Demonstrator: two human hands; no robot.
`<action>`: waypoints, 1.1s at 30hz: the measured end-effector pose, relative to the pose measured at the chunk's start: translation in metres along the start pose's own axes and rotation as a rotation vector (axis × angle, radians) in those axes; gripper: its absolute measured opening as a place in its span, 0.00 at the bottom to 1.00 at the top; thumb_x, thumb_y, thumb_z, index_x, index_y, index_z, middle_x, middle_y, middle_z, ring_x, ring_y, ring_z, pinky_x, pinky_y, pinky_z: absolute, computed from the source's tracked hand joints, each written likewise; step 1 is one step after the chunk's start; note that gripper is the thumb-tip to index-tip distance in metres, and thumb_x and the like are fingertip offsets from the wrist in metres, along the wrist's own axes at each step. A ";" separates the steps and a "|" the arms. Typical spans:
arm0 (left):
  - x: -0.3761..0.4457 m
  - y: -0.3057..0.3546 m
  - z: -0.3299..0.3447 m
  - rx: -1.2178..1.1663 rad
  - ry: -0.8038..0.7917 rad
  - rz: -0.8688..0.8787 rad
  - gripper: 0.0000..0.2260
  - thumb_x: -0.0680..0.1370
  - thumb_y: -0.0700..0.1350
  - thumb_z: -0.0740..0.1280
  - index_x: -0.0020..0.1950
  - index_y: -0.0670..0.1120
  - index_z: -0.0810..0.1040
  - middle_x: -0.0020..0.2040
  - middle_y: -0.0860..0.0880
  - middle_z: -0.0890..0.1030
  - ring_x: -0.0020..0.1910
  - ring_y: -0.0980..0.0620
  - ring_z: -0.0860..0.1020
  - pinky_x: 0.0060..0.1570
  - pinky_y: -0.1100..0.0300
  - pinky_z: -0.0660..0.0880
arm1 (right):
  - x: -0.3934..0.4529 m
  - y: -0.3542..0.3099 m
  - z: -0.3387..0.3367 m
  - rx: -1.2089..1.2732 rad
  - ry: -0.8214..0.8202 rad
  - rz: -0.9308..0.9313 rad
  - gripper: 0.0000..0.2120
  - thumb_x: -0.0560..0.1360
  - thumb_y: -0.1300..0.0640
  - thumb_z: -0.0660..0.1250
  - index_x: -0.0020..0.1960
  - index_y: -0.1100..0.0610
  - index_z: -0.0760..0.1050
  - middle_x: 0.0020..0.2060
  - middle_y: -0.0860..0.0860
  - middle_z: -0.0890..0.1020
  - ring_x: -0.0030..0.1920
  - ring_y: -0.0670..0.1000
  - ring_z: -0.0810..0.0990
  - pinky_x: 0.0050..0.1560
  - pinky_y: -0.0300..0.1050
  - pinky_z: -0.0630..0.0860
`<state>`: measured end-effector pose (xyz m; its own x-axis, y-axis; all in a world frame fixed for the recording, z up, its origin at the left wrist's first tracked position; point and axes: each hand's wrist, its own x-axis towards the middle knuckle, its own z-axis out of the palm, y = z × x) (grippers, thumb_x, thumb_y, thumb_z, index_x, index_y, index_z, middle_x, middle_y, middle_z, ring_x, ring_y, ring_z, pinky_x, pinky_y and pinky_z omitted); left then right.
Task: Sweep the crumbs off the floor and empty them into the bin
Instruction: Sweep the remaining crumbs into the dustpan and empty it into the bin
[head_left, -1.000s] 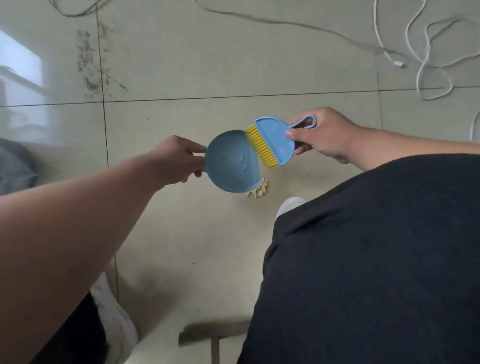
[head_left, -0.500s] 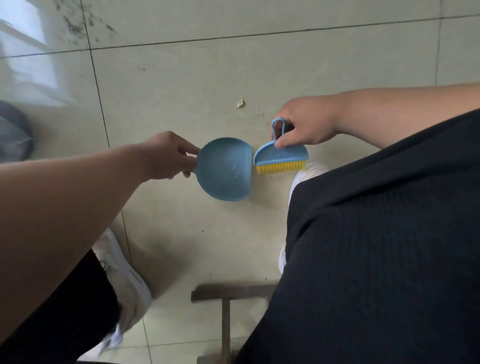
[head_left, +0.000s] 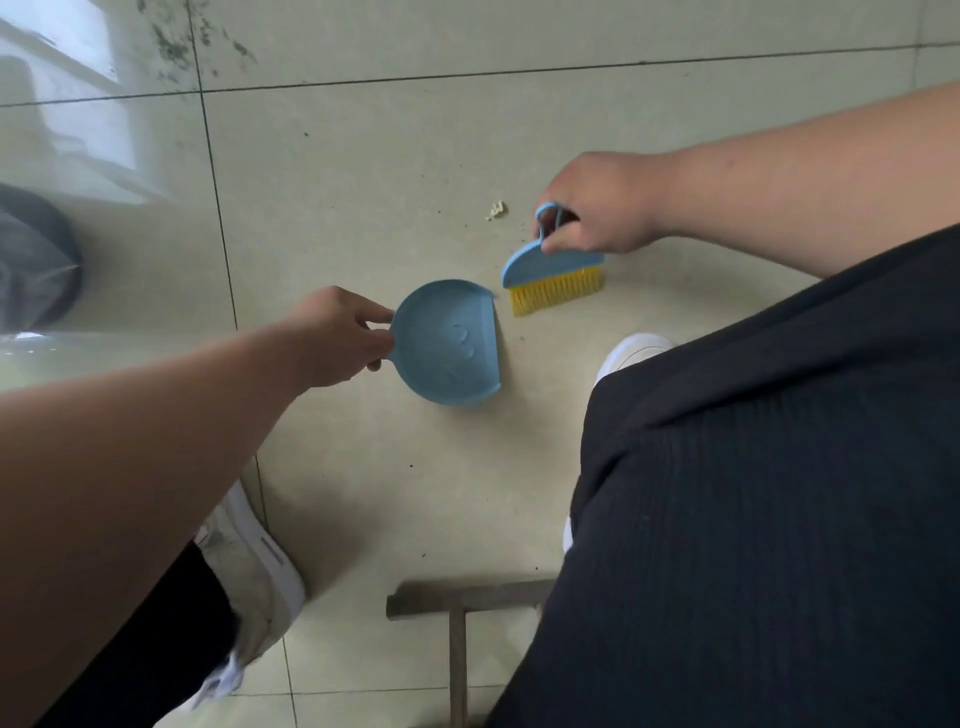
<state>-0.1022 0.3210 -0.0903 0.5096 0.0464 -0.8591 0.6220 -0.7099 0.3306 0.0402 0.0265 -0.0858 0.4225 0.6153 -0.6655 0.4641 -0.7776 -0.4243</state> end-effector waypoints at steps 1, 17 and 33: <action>0.001 -0.002 0.000 0.003 0.017 -0.002 0.15 0.78 0.43 0.71 0.60 0.59 0.88 0.34 0.49 0.86 0.28 0.50 0.72 0.34 0.59 0.73 | 0.003 0.004 -0.007 -0.005 0.041 0.009 0.09 0.78 0.49 0.69 0.55 0.49 0.83 0.46 0.48 0.83 0.50 0.55 0.81 0.54 0.53 0.79; 0.011 -0.012 -0.022 0.033 0.114 0.047 0.14 0.80 0.48 0.70 0.63 0.60 0.87 0.38 0.50 0.87 0.26 0.54 0.74 0.30 0.63 0.71 | 0.016 -0.011 -0.039 -0.081 -0.256 -0.042 0.07 0.77 0.49 0.72 0.54 0.45 0.84 0.45 0.43 0.85 0.47 0.48 0.82 0.51 0.46 0.77; 0.028 -0.008 -0.025 0.152 0.132 0.000 0.18 0.82 0.50 0.68 0.40 0.37 0.81 0.29 0.49 0.81 0.29 0.46 0.74 0.32 0.59 0.70 | -0.003 0.053 -0.072 1.143 0.410 0.264 0.03 0.80 0.61 0.70 0.48 0.54 0.79 0.41 0.51 0.85 0.40 0.48 0.84 0.40 0.42 0.81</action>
<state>-0.0783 0.3456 -0.1070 0.5895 0.1306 -0.7971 0.5302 -0.8071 0.2598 0.1197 -0.0071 -0.0621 0.7072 0.2577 -0.6584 -0.5294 -0.4241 -0.7347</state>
